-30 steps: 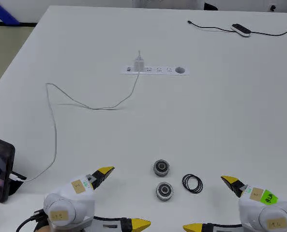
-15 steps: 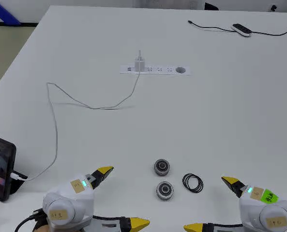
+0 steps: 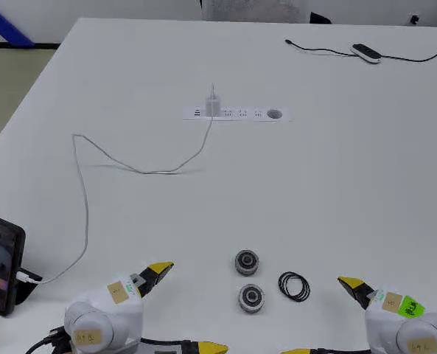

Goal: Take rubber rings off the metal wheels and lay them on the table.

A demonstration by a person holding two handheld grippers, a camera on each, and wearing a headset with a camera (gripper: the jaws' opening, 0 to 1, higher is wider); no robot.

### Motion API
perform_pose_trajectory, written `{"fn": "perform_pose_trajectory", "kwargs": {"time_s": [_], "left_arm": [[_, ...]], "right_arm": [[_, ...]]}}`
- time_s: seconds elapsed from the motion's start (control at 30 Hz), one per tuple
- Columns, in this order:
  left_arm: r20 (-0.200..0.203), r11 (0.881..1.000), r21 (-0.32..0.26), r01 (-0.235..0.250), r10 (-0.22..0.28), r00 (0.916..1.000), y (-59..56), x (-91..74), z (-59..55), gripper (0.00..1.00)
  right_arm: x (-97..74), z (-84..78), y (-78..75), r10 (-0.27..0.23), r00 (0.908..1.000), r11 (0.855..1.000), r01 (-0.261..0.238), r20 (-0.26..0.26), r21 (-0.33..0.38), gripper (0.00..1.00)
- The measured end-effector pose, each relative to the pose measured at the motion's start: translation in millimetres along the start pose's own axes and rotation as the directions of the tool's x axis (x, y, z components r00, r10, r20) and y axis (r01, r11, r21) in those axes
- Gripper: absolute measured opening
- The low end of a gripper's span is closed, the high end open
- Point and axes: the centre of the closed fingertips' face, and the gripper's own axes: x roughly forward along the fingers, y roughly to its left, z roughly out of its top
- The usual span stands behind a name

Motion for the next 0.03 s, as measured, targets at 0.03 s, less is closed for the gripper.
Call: {"fn": "perform_pose_trajectory", "kwargs": {"time_s": [0.03], "left_arm": [[-0.001,1.000,0.001,0.000,0.000,1.0000,0.0,0.0,-0.2,0.97]], "right_arm": [[-0.1,-0.3,-0.1,0.001,1.0000,1.000,-0.001,-0.001,0.002,0.99]]}}
